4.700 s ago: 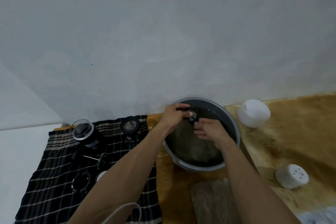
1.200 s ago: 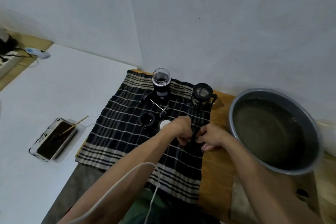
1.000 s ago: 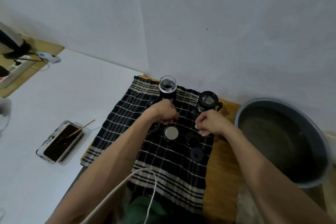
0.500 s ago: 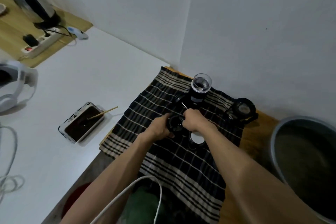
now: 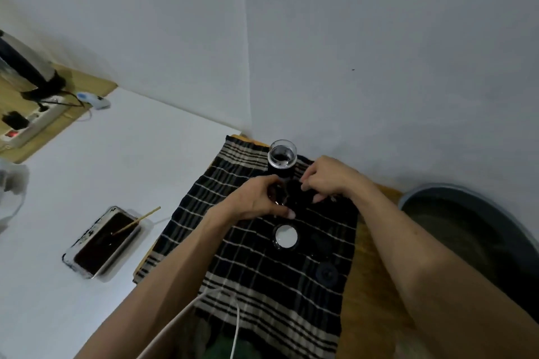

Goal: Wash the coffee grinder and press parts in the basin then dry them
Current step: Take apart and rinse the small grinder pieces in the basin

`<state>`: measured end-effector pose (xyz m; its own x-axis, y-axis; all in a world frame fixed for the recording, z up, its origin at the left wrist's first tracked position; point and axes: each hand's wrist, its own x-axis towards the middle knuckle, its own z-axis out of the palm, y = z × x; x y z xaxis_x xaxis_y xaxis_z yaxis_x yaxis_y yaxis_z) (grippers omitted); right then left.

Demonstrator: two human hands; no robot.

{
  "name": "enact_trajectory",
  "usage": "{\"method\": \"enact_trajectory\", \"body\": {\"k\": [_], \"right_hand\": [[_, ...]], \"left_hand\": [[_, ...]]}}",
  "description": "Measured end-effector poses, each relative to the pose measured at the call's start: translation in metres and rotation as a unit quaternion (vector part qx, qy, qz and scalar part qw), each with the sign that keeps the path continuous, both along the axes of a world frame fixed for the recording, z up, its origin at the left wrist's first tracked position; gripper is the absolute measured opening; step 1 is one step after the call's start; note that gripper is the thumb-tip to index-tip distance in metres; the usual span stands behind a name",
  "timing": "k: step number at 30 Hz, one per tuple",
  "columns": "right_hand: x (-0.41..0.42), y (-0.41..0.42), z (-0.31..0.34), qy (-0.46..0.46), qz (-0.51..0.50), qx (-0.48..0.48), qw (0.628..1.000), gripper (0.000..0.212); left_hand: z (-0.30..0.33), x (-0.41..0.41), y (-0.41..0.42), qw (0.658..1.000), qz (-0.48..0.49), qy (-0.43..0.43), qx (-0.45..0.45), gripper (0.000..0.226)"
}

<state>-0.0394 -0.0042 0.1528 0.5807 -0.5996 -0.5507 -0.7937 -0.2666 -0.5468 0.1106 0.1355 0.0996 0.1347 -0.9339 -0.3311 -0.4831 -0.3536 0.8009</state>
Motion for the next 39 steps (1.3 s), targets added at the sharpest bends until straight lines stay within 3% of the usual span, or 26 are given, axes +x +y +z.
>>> {"method": "enact_trajectory", "body": {"k": [3, 6, 8, 10, 14, 17, 21, 26, 31, 33, 37, 39], "right_hand": [[-0.053, -0.021, 0.022, -0.02, -0.047, 0.014, 0.999, 0.015], [-0.127, -0.047, 0.032, -0.07, -0.139, 0.03, 0.987, 0.019], [-0.174, -0.06, 0.03, -0.115, -0.206, 0.05, 0.971, 0.018], [-0.224, -0.066, 0.023, -0.162, -0.287, 0.06, 0.942, 0.016], [-0.289, -0.061, 0.0, -0.228, -0.41, 0.059, 0.881, 0.018], [-0.321, -0.054, -0.026, -0.254, -0.477, 0.076, 0.838, 0.022], [-0.348, -0.045, -0.062, -0.228, -0.563, 0.085, 0.79, 0.02], [-0.375, -0.033, -0.081, -0.144, -0.656, 0.152, 0.725, 0.024], [-0.36, -0.04, -0.093, -0.251, -0.699, 0.242, 0.625, 0.024], [-0.345, -0.045, -0.083, -0.302, -0.665, 0.277, 0.625, 0.027], [-0.324, -0.056, -0.057, -0.327, -0.593, 0.251, 0.692, 0.028], [-0.326, -0.061, -0.055, -0.292, -0.584, 0.211, 0.727, 0.029]], "left_hand": [[0.025, -0.04, -0.022, 0.994, 0.028, 0.103, -0.01, 0.048], [0.035, -0.101, -0.056, 0.98, 0.113, 0.161, -0.016, 0.06], [0.035, -0.143, -0.08, 0.977, 0.136, 0.162, 0.034, 0.067], [0.034, -0.194, -0.106, 0.962, 0.116, 0.217, 0.116, 0.071], [0.026, -0.275, -0.144, 0.869, 0.1, 0.42, 0.241, 0.076], [0.009, -0.311, -0.167, 0.814, 0.152, 0.5, 0.252, 0.057], [-0.025, -0.33, -0.185, 0.79, 0.217, 0.514, 0.253, 0.04], [-0.058, -0.331, -0.196, 0.814, 0.263, 0.455, 0.247, 0.04], [-0.069, -0.331, -0.197, 0.822, 0.269, 0.437, 0.249, 0.04], [-0.07, -0.331, -0.197, 0.826, 0.264, 0.433, 0.246, 0.036], [-0.073, -0.327, -0.198, 0.829, 0.251, 0.43, 0.255, 0.034], [-0.071, -0.326, -0.195, 0.82, 0.259, 0.436, 0.265, 0.033]]}}
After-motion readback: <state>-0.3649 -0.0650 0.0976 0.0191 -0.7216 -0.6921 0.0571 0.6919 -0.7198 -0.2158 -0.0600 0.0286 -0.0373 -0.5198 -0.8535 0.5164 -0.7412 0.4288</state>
